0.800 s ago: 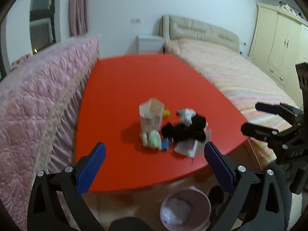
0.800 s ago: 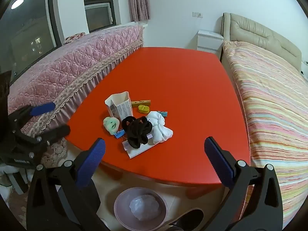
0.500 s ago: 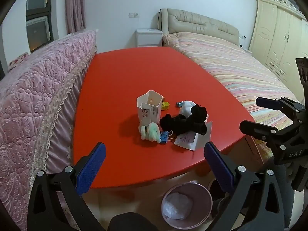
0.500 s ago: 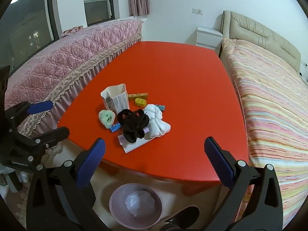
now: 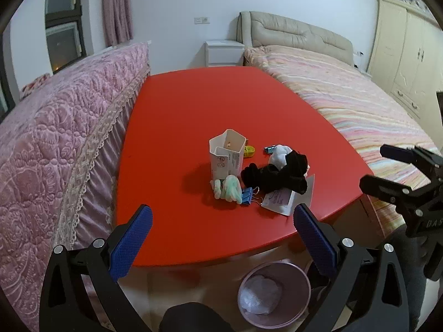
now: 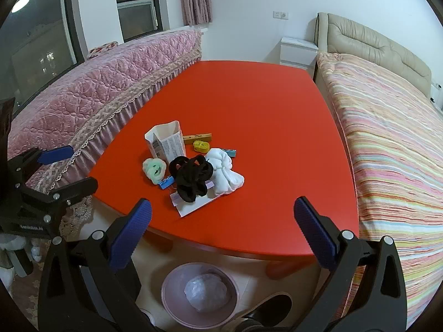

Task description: Collect trash

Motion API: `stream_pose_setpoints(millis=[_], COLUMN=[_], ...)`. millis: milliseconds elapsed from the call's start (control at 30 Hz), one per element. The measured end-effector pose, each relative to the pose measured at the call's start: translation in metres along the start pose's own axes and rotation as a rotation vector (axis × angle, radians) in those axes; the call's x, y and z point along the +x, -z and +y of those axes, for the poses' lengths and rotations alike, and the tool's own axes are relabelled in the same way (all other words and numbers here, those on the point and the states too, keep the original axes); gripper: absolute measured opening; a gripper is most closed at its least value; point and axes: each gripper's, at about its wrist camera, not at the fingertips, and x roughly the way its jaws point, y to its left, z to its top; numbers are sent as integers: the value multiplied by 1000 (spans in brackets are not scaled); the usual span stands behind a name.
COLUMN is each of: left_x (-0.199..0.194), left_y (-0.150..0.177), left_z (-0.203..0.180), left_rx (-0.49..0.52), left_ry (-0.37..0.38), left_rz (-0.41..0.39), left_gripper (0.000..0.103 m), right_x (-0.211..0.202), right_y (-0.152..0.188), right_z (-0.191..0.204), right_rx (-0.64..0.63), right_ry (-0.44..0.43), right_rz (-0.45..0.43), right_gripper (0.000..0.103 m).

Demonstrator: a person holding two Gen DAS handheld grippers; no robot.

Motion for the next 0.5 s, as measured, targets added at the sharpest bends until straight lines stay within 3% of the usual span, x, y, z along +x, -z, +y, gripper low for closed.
stream_pose_setpoints(millis=[500], left_x=[1], left_y=[-3], left_z=[1], left_rx=[-7], left_ry=[25], left_rz=[12], left_gripper=[97], right_x=[1], right_y=[0], right_z=[2], right_rx=[-5], right_ry=[-5], right_rz=[7], right_gripper=[100])
